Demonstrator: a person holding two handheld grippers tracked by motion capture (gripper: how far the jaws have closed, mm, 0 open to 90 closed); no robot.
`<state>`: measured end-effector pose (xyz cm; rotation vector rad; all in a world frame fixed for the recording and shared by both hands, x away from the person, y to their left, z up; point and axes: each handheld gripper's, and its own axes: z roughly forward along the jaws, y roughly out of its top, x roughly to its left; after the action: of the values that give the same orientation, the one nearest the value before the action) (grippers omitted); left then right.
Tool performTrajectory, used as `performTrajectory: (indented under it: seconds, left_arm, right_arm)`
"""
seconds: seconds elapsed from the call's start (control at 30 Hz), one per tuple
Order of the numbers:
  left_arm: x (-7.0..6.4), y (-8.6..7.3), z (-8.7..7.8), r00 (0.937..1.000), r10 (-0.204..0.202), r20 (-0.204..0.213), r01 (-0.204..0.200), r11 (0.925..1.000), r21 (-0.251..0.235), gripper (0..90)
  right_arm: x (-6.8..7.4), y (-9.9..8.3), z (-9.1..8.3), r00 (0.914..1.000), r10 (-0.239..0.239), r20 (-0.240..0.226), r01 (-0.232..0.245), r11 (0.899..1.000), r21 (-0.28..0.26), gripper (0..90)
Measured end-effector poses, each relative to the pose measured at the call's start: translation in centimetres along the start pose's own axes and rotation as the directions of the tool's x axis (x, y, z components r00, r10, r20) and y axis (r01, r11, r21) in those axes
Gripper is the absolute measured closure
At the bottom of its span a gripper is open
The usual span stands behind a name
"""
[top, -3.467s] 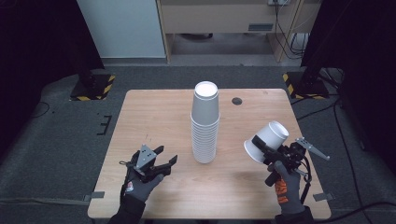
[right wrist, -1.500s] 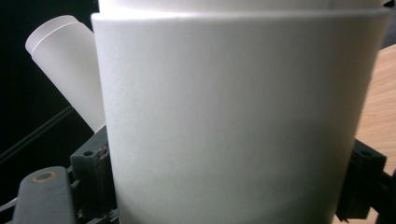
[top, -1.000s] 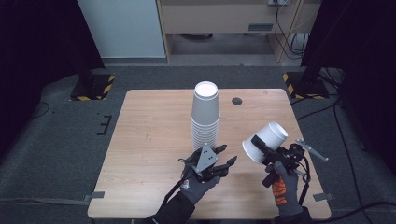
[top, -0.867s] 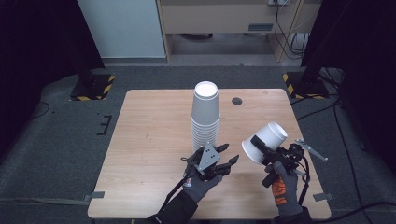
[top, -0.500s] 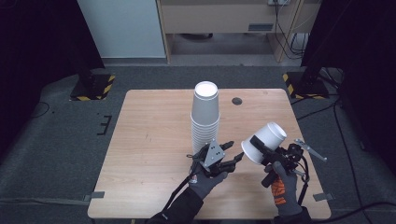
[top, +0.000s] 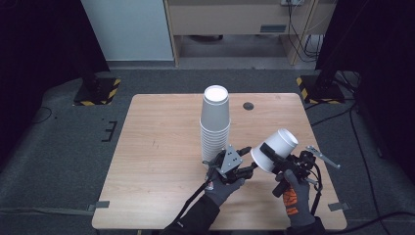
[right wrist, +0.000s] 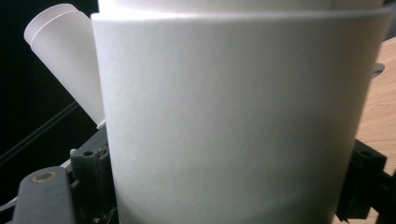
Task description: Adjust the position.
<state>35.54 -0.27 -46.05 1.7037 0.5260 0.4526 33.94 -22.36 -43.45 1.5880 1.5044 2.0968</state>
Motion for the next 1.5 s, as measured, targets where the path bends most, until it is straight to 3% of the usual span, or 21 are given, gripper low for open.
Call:
performTrajectory:
  seconds: [0.47,0.73,0.97,1.23,1.5]
  left_arm:
    - [0.4,0.2,0.8,0.9998,-0.014,-0.01,0.014,0.9987,-0.048,50.9]
    - [0.1,0.3,1.1,1.0,0.002,0.002,-0.001,0.9962,-0.087,54.6]
    - [0.2,0.2,1.1,0.9999,0.008,-0.006,-0.009,0.9969,-0.078,62.1]
    - [0.6,-0.1,0.8,0.9998,-0.002,-0.018,0.001,0.9975,-0.071,76.7]
    - [0.6,-0.2,0.6,1.0,-0.001,-0.002,0.001,0.9981,-0.062,81.5]
  right_arm:
    - [0.1,-0.3,0.2,0.9998,0.014,-0.011,-0.014,1.0,0.017,15.7]
    - [0.0,-0.4,0.4,0.999,0.039,-0.022,-0.038,0.999,0.028,15.5]
    - [-0.1,-0.6,0.5,0.999,0.036,-0.026,-0.035,0.999,0.041,15.4]
    - [-0.3,-0.7,0.7,0.9982,0.052,-0.029,-0.051,0.997,0.058,15.0]
    - [-0.5,-0.8,0.7,0.9983,0.056,-0.014,-0.055,0.996,0.066,14.6]
